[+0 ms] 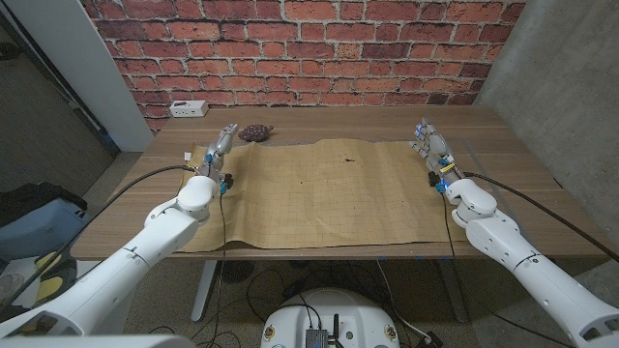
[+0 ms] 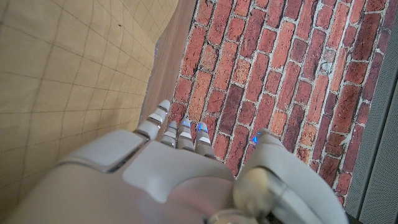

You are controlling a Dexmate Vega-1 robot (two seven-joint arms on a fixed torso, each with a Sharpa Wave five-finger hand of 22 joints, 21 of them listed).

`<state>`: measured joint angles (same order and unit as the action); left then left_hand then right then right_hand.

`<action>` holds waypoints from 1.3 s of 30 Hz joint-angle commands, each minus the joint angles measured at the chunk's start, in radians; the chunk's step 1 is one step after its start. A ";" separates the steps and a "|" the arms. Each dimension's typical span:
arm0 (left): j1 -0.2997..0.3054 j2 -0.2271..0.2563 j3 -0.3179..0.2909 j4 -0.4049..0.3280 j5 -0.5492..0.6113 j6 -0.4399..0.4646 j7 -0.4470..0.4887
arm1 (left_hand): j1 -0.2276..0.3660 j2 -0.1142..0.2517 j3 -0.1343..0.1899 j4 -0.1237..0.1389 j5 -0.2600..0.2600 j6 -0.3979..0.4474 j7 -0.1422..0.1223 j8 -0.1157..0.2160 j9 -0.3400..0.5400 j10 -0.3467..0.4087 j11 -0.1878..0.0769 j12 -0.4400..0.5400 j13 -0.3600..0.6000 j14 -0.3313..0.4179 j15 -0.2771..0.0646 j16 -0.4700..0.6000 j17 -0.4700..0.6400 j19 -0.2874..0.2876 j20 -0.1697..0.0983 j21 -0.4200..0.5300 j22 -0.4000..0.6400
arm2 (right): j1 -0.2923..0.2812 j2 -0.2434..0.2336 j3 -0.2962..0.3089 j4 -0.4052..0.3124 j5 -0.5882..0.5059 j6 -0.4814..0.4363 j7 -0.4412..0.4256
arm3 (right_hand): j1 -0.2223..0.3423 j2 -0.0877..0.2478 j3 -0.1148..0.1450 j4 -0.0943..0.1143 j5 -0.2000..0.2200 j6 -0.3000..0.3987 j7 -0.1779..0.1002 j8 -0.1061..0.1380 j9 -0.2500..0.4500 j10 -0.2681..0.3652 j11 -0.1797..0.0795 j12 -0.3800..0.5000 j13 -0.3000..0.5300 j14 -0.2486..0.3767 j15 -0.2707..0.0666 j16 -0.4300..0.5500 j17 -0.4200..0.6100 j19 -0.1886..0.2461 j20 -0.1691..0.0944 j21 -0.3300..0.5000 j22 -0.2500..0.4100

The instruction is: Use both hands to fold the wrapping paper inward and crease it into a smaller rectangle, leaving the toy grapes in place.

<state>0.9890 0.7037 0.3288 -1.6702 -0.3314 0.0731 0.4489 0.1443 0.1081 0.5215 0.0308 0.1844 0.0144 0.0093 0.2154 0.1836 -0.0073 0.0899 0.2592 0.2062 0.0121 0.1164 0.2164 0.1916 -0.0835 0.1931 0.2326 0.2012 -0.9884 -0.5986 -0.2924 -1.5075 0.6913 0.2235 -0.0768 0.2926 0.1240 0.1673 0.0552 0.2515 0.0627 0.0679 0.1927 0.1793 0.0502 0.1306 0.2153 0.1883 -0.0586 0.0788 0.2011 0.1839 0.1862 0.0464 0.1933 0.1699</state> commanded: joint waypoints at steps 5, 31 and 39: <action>0.027 -0.057 -0.051 -0.092 0.043 0.195 0.221 | 0.047 0.040 0.046 -0.032 -0.002 0.099 0.056 0.030 0.011 0.088 0.029 0.050 0.034 0.074 0.015 0.039 0.037 0.083 -0.013 0.040 0.011 | 0.000 0.000 0.004 -0.007 -0.002 -0.009 -0.015 | 0.010 -0.002 0.005 -0.005 0.001 0.007 0.004 0.006 0.003 0.014 0.003 0.008 0.005 0.006 0.002 0.002 0.005 0.009 0.003 0.009 0.003; 0.034 -0.054 -0.137 -0.170 -0.042 0.424 0.287 | 0.058 0.064 0.068 -0.021 0.005 0.104 0.074 0.024 0.018 0.106 0.049 0.068 0.051 0.092 0.039 0.059 0.070 0.113 -0.006 0.054 0.013 | 0.011 0.003 0.001 -0.010 -0.004 -0.038 -0.039 | 0.021 0.006 0.015 -0.013 -0.001 0.027 0.006 0.009 0.003 0.025 0.005 0.006 0.006 0.010 0.001 0.000 0.005 0.010 0.004 0.007 0.003; 0.027 -0.042 -0.166 -0.172 -0.077 0.485 0.291 | 0.063 0.059 0.070 -0.026 0.006 0.104 0.074 0.022 0.019 0.111 0.051 0.072 0.054 0.092 0.041 0.060 0.073 0.118 -0.006 0.057 0.013 | 0.010 0.001 -0.001 -0.022 -0.007 -0.055 -0.056 | 0.024 0.008 0.017 -0.015 -0.002 0.030 0.007 0.009 0.003 0.027 0.005 0.006 0.006 0.011 0.000 -0.001 0.005 0.010 0.004 0.006 0.003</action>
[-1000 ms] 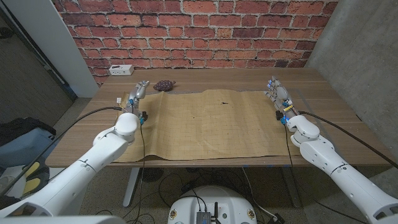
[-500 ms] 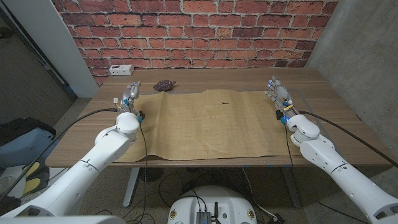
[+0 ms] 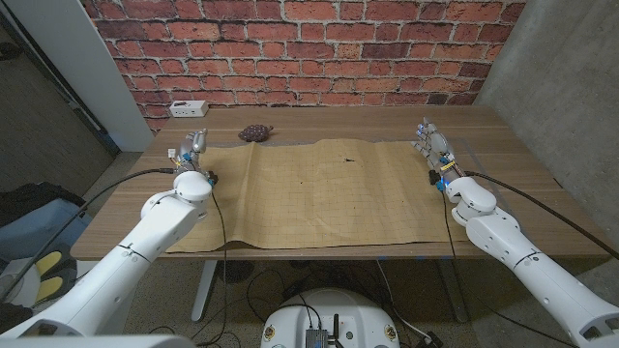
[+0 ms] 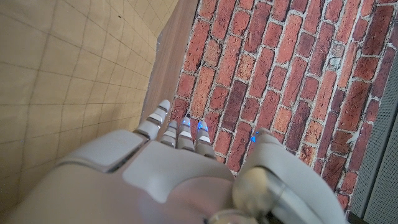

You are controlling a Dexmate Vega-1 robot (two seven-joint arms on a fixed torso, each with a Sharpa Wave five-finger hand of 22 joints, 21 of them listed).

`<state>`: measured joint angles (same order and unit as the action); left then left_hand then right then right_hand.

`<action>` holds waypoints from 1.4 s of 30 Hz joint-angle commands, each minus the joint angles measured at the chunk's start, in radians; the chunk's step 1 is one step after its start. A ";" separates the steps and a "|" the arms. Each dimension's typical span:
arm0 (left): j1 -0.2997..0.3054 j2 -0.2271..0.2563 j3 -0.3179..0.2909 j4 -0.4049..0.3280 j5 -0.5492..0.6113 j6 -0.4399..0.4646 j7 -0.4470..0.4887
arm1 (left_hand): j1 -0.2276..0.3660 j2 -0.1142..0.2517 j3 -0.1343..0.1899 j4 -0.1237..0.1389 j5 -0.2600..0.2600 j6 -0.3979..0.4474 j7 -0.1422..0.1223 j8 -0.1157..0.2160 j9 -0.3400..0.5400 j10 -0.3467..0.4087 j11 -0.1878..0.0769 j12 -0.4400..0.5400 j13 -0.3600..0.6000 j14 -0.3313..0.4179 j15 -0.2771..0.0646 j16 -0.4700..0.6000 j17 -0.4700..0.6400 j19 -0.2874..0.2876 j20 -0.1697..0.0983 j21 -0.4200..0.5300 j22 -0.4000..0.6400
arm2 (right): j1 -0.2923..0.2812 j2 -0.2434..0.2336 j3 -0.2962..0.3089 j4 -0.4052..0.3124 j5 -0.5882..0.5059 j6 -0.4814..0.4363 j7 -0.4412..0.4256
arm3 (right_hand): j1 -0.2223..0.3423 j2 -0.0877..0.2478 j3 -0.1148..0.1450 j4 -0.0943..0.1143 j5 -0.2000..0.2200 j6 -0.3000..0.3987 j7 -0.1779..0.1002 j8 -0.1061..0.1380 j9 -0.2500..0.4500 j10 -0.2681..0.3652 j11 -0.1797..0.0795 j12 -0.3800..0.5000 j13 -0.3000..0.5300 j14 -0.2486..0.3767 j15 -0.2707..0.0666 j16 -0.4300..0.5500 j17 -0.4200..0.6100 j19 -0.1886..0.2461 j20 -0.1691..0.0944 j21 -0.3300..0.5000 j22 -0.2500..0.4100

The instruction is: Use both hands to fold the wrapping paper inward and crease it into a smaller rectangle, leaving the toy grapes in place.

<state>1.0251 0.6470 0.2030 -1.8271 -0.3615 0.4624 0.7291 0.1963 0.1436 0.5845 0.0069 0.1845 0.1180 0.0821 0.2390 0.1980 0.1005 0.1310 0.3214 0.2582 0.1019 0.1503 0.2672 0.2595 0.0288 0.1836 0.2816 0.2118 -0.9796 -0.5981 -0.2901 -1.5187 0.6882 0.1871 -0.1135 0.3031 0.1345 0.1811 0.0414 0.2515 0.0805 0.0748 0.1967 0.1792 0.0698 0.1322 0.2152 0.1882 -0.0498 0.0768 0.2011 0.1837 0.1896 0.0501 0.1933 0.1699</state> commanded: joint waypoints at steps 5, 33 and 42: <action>-0.007 0.020 -0.057 -0.015 -0.072 0.118 0.011 | 0.013 0.021 0.007 -0.003 0.006 0.001 0.003 -0.003 0.005 0.002 0.013 0.011 0.005 0.003 0.009 0.011 0.009 0.011 0.003 0.010 0.003 | -0.004 -0.003 -0.003 -0.023 -0.006 -0.039 -0.040 | 0.015 -0.002 0.005 -0.003 -0.002 0.014 0.001 0.004 0.003 0.008 0.003 0.005 0.006 0.001 0.003 -0.002 0.005 0.007 -0.001 0.006 0.003; -0.071 0.079 -0.107 0.013 -0.202 0.342 -0.030 | 0.020 0.000 0.003 -0.017 0.004 -0.023 0.008 -0.024 0.007 -0.044 0.027 0.009 0.026 -0.043 0.027 -0.006 0.030 0.014 0.001 0.015 0.005 | -0.060 0.008 -0.006 -0.054 0.006 -0.059 -0.087 | 0.023 -0.001 0.013 -0.012 -0.007 0.055 0.011 0.012 0.003 0.038 0.011 0.009 0.006 0.018 0.005 0.000 0.005 0.019 0.003 0.008 0.003; -0.112 0.078 -0.088 0.085 -0.240 0.320 -0.068 | 0.021 -0.002 0.006 -0.021 0.004 -0.031 0.006 -0.029 0.006 -0.049 0.030 0.008 0.028 -0.043 0.029 -0.009 0.028 0.021 -0.001 0.018 0.005 | -0.076 -0.001 0.001 -0.083 0.005 -0.074 -0.111 | 0.023 -0.001 0.013 -0.013 -0.009 0.063 0.013 0.013 0.003 0.043 0.013 0.009 0.006 0.019 0.006 0.000 0.006 0.021 0.002 0.008 0.003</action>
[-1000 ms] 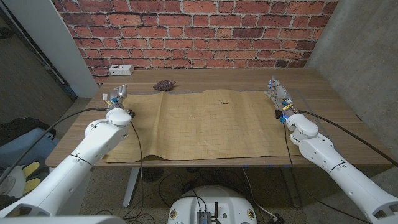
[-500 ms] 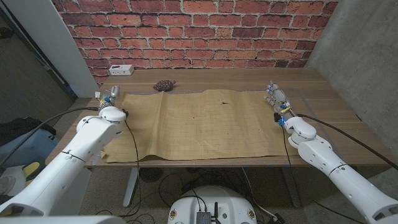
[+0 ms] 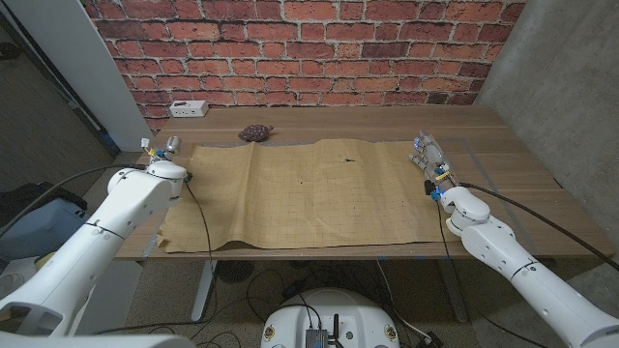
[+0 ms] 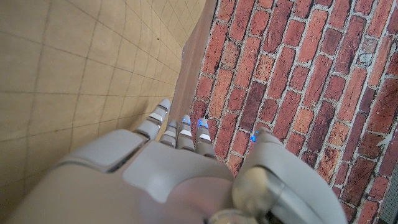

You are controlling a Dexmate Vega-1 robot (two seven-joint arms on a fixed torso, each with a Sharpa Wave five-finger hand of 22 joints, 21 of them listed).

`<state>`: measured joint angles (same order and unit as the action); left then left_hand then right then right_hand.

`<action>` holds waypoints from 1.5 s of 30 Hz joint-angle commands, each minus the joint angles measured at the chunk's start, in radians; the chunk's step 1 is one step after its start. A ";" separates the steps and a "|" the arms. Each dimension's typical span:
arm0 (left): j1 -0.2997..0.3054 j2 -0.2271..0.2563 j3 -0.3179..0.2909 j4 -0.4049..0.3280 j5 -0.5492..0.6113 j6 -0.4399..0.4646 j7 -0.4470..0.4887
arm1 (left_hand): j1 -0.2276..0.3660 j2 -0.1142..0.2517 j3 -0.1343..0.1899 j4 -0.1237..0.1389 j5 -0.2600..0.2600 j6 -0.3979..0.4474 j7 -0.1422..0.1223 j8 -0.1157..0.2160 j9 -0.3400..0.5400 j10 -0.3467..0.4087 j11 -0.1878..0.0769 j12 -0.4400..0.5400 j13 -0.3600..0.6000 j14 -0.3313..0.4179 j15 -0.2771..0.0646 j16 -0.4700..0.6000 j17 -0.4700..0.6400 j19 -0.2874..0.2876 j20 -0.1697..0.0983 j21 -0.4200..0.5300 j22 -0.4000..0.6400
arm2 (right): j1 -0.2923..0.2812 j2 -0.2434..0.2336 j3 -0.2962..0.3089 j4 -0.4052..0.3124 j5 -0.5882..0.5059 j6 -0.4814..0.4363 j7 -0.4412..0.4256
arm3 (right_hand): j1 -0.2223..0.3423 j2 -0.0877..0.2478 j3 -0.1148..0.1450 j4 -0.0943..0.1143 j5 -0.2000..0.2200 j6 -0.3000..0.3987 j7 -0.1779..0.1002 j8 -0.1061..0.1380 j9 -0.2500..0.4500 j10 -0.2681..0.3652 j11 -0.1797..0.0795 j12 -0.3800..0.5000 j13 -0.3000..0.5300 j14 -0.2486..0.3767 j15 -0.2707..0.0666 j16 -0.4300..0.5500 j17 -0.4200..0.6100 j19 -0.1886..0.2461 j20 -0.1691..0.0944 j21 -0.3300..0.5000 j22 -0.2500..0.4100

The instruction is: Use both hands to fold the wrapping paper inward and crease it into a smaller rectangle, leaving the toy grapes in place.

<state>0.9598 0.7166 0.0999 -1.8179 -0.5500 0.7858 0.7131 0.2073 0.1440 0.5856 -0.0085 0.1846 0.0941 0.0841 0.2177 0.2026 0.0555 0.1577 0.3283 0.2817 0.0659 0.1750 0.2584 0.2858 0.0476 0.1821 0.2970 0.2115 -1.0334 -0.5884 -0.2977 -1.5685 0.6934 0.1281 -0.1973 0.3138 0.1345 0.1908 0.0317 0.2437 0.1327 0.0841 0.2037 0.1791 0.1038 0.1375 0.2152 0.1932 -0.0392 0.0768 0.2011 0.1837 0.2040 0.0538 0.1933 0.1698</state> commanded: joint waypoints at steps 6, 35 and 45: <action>-0.047 -0.011 0.009 0.106 -0.072 -0.053 -0.043 | 0.011 -0.005 0.007 -0.008 0.004 -0.012 0.000 -0.010 0.000 0.010 0.004 0.007 0.006 0.020 0.002 0.005 -0.001 0.026 -0.003 0.013 0.005 | -0.025 -0.014 0.012 -0.039 0.000 -0.019 -0.031 | 0.011 -0.002 0.004 -0.003 -0.002 0.015 0.006 0.005 0.003 0.012 0.008 0.009 0.001 0.009 0.004 0.000 0.006 0.008 -0.003 0.008 0.003; 0.051 -0.089 -0.088 0.263 -0.320 -0.465 -0.270 | 0.068 -0.023 0.037 -0.089 0.009 -0.107 -0.019 -0.034 -0.002 -0.011 0.012 -0.011 0.005 0.096 0.002 -0.027 -0.071 0.220 -0.003 0.089 -0.004 | -0.100 -0.084 0.005 -0.169 -0.033 -0.147 -0.123 | 0.018 0.002 0.016 -0.014 -0.007 0.147 0.029 0.030 0.004 0.083 0.009 0.019 0.001 0.050 -0.001 0.005 0.005 0.043 0.003 0.013 0.003; 0.042 -0.146 -0.114 0.333 -0.452 -0.598 -0.405 | 0.082 -0.029 0.040 -0.123 0.010 -0.184 -0.051 -0.026 -0.005 -0.002 0.007 -0.036 -0.015 0.259 -0.046 -0.020 -0.103 0.481 -0.015 0.193 -0.007 | -0.109 -0.079 0.010 -0.171 -0.033 -0.143 -0.131 | 0.018 0.002 0.017 -0.014 -0.008 0.153 0.031 0.028 0.004 0.088 0.010 0.019 0.001 0.053 -0.003 0.005 0.005 0.046 0.002 0.013 0.003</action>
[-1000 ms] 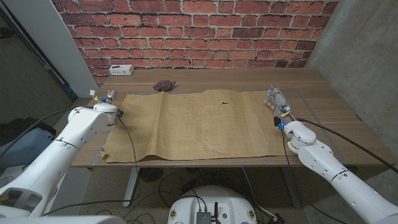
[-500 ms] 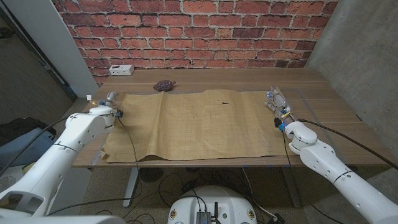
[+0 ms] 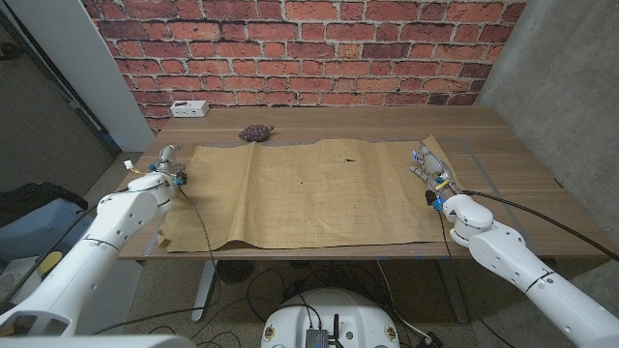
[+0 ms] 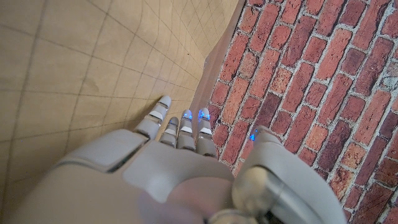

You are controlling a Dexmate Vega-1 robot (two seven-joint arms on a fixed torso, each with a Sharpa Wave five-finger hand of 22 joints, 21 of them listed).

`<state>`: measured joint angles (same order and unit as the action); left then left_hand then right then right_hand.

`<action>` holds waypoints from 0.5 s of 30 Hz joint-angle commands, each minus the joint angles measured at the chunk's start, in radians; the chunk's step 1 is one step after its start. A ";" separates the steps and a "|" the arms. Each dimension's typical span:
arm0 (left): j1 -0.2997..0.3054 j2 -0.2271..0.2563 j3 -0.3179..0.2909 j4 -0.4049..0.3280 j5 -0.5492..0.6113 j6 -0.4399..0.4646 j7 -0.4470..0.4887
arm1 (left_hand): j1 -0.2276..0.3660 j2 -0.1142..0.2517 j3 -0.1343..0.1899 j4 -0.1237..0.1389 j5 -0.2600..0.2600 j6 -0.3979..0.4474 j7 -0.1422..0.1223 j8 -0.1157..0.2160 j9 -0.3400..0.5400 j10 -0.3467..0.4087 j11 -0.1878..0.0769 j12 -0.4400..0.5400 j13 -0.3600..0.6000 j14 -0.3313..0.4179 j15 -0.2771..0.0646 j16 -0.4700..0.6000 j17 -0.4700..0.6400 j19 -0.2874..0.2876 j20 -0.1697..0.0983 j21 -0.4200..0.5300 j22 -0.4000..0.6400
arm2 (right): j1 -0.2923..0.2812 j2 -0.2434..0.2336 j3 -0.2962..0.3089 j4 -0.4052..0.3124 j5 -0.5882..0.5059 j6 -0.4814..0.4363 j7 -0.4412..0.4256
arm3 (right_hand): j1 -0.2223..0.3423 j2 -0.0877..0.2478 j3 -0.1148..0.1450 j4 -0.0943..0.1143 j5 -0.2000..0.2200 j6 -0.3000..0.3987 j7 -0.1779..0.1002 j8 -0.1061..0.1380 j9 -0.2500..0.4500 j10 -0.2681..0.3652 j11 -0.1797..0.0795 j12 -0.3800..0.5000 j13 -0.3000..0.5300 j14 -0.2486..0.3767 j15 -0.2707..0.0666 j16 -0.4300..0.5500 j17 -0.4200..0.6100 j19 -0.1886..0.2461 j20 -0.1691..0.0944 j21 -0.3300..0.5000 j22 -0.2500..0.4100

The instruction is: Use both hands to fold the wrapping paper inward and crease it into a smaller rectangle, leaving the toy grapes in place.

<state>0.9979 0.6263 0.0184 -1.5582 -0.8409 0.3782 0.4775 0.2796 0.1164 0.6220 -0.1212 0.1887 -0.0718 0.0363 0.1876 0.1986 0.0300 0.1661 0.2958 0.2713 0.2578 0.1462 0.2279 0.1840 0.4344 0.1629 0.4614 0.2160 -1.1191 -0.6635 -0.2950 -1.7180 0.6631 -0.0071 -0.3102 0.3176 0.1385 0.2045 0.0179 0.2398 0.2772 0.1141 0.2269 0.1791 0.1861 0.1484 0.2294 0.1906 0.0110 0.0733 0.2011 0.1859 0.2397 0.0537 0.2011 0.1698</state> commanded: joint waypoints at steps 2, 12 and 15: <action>0.003 -0.061 -0.036 0.078 -0.186 -0.199 -0.185 | 0.009 -0.007 0.004 -0.014 0.007 -0.021 -0.008 0.006 -0.002 0.040 -0.001 -0.003 -0.009 0.113 -0.024 0.014 -0.002 0.147 -0.002 0.051 -0.013 | -0.023 -0.003 0.008 -0.018 -0.001 -0.007 -0.016 | 0.014 -0.002 0.004 -0.001 -0.005 0.009 0.001 0.005 0.004 0.006 0.000 0.004 0.003 0.004 0.001 0.005 0.003 0.010 0.003 0.005 0.003; -0.015 -0.041 -0.034 0.094 -0.294 -0.162 -0.252 | -0.025 -0.015 -0.002 -0.002 0.003 0.058 -0.007 0.033 -0.005 0.171 -0.006 0.023 -0.033 0.351 -0.033 0.044 0.004 0.304 -0.039 0.120 -0.016 | -0.016 0.005 0.008 -0.001 -0.003 0.004 -0.014 | 0.012 -0.002 0.004 0.000 -0.005 0.015 0.001 0.003 0.004 0.008 -0.001 0.003 0.003 0.007 0.002 0.005 0.004 0.013 0.003 0.005 0.003; -0.022 0.012 -0.018 0.077 -0.300 -0.102 -0.259 | -0.036 -0.030 -0.008 -0.007 0.003 0.108 -0.025 0.037 -0.007 0.173 -0.015 0.010 -0.042 0.287 -0.021 -0.006 0.009 0.213 -0.002 0.095 -0.013 | -0.013 0.008 0.008 0.002 -0.005 0.006 -0.014 | 0.012 -0.002 0.005 0.000 -0.006 0.016 0.001 0.002 0.004 0.009 -0.002 0.002 0.003 0.007 0.001 0.004 0.004 0.014 0.003 0.005 0.003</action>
<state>0.9933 0.5766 -0.0140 -1.4849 -1.0589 0.2174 0.2843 0.2569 0.0940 0.6144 -0.1255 0.1886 0.0065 0.0230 0.2225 0.1904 0.1980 0.1590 0.3118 0.2333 0.5983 0.1111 0.2627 0.1884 0.7184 0.1326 0.5730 0.1991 -1.1366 -0.6631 -0.2882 -1.7282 0.6611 -0.0106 -0.3229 0.3176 0.1385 0.2045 0.0180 0.2398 0.2842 0.1142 0.2269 0.1791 0.1859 0.1483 0.2294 0.1908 0.0108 0.0732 0.2011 0.1888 0.2450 0.0591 0.2011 0.1698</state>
